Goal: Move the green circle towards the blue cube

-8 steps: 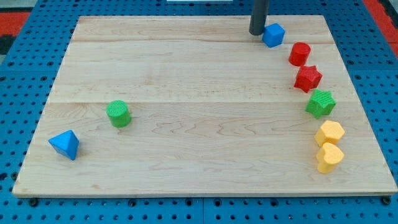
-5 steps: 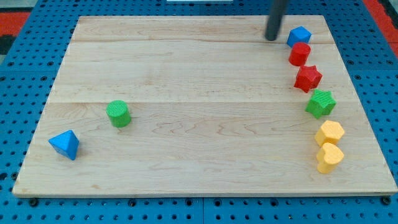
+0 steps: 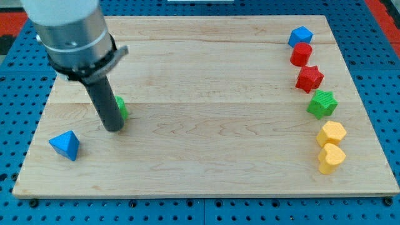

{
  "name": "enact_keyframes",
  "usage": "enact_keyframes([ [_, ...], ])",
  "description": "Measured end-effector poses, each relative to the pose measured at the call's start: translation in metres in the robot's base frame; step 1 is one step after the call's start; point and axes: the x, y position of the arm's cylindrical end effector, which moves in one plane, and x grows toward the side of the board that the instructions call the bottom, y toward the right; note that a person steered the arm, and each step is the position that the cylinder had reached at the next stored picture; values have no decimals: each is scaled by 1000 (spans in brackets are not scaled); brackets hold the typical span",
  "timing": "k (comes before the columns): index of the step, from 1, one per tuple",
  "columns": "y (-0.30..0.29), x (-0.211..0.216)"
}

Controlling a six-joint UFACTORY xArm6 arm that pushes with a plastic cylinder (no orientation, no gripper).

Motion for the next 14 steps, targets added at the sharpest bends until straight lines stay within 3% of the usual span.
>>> enact_keyframes([
  [1, 5, -55],
  [2, -16, -17],
  [3, -27, -59],
  [4, 31, -111],
  [5, 40, -99],
  [6, -34, -111],
  [7, 0, -169],
  [8, 110, -186],
  [9, 107, -179],
  [10, 119, -136],
  [11, 180, -189],
  [13, 183, -215],
  [14, 245, -246],
])
